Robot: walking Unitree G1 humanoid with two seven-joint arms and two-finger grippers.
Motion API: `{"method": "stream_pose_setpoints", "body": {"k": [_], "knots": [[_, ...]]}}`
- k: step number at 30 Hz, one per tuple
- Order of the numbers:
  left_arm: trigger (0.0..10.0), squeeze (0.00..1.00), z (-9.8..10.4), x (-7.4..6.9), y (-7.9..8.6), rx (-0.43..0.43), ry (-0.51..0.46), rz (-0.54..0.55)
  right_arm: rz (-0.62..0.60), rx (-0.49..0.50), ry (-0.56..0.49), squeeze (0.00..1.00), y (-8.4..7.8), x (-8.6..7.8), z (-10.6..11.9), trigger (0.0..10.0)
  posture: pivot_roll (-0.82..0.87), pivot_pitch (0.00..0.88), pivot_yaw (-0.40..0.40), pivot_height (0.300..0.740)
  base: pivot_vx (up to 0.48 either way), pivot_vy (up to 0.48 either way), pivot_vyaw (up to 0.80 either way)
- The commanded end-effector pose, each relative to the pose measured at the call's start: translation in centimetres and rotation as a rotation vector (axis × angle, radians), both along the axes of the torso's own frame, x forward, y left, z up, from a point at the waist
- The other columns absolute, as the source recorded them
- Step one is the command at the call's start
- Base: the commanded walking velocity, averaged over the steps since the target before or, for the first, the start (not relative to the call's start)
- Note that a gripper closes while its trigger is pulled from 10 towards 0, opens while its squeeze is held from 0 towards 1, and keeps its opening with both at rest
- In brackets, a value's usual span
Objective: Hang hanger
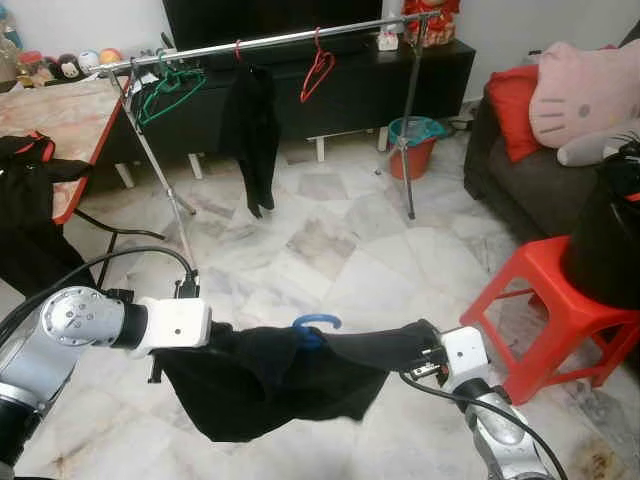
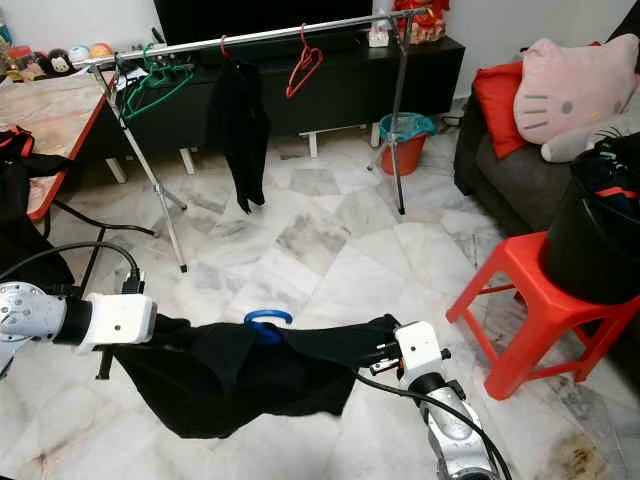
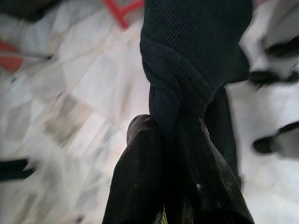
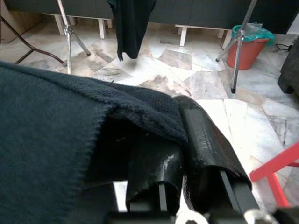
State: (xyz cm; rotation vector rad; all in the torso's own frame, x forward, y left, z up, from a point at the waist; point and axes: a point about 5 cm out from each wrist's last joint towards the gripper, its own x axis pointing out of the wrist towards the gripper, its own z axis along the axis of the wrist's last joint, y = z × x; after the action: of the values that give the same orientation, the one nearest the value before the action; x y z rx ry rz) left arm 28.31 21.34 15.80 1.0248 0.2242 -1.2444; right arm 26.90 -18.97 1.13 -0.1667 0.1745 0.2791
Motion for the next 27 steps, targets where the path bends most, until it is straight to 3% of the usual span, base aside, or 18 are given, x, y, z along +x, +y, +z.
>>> {"method": "stream_pose_setpoints", "body": {"k": [1,4,7,14,21,27], "knots": [[10.0,0.0,0.2,0.2,0.5,0.029,-0.02,0.014,-0.011,0.005,0.003,0.0,0.0,0.3,0.1,0.0,-0.14,0.0,0.036,0.74,0.0,0.0,0.0],[10.0,0.0,0.3,0.1,0.2,-0.018,-0.023,-0.004,-0.011,0.006,0.002,0.0,0.0,0.3,0.1,0.0,-0.14,0.0,0.035,0.74,0.0,0.0,0.0],[10.0,0.0,1.2,-0.5,-0.4,-0.123,0.011,-0.052,-0.017,0.002,0.006,0.0,-0.2,0.3,0.1,0.0,-0.14,0.0,0.033,0.74,0.0,0.0,0.0],[10.0,0.0,2.3,-1.0,-0.8,-0.195,0.043,-0.096,-0.028,-0.003,0.024,0.0,-0.4,0.2,-0.1,0.0,-0.14,0.0,0.033,0.74,0.0,0.0,0.0],[10.0,0.0,0.9,-2.3,0.3,-0.009,0.141,-0.126,-0.062,0.03,0.025,0.0,-0.6,0.4,0.0,0.0,-0.14,0.0,0.034,0.74,0.0,0.0,0.0],[10.0,0.0,1.2,-2.6,0.2,-0.062,0.161,-0.136,-0.081,0.042,0.03,0.0,-0.9,0.5,0.0,0.0,-0.14,0.0,0.033,0.74,0.0,0.0,0.0]]}}
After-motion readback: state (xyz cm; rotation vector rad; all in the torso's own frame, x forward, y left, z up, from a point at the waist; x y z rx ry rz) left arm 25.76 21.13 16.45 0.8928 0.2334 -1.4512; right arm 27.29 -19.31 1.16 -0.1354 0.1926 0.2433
